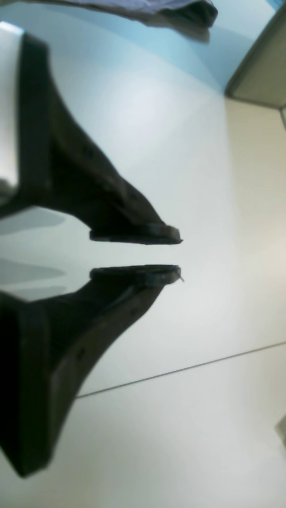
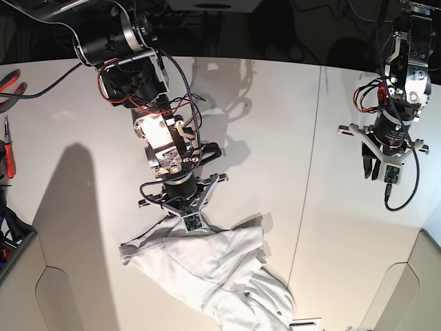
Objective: Layout the t-shirt on the table in an organized manner, then fold the t-shirt properly
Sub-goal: 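Lower the right gripper toward the crumpled white t-shirt, then grasp the t-shirt fabric with the right gripper and lift it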
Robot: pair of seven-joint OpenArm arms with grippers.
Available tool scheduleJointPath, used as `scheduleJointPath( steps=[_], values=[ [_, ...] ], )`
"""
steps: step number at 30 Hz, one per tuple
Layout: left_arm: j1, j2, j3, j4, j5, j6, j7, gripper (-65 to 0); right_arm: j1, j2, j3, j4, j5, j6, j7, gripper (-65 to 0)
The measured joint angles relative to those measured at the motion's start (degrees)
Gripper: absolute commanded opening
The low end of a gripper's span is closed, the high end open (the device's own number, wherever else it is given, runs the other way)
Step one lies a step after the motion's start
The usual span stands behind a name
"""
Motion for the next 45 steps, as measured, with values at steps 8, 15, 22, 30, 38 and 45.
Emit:
scheduleJointPath(
  steps=[8, 15, 22, 30, 38, 45],
  values=[
    [-0.9, 0.0, 0.0, 0.0, -0.3, 0.0, 0.0, -52.0, -0.3, 0.0, 0.0, -0.3, 0.0, -2.7, 0.0, -65.0],
    [-0.9, 0.0, 0.0, 0.0, -0.3, 0.0, -0.1, -52.0, -0.3, 0.0, 0.0, -0.4, -0.1, -2.8, 0.0, -31.4],
    [-0.9, 0.0, 0.0, 0.0, -0.3, 0.0, -0.1, -52.0, -0.3, 0.0, 0.0, -0.4, 0.0, -5.5, 1.3, -29.2],
    [-0.9, 0.0, 0.0, 0.0, -0.3, 0.0, 0.0, -52.0, 1.7, -0.1, 0.0, -6.3, 0.7, -1.3, 4.9, -30.0],
    [-0.9, 0.0, 0.0, 0.0, -0.3, 0.0, 0.0, -52.0, 2.6, -0.2, 0.0, -8.9, 0.4, -2.2, 5.8, -65.0],
    [-1.9, 0.0, 0.0, 0.0, -0.3, 0.0, -0.1, -52.0, 1.9, -0.2, -1.1, -8.3, -0.5, -2.4, 3.2, -65.0]
  ],
)
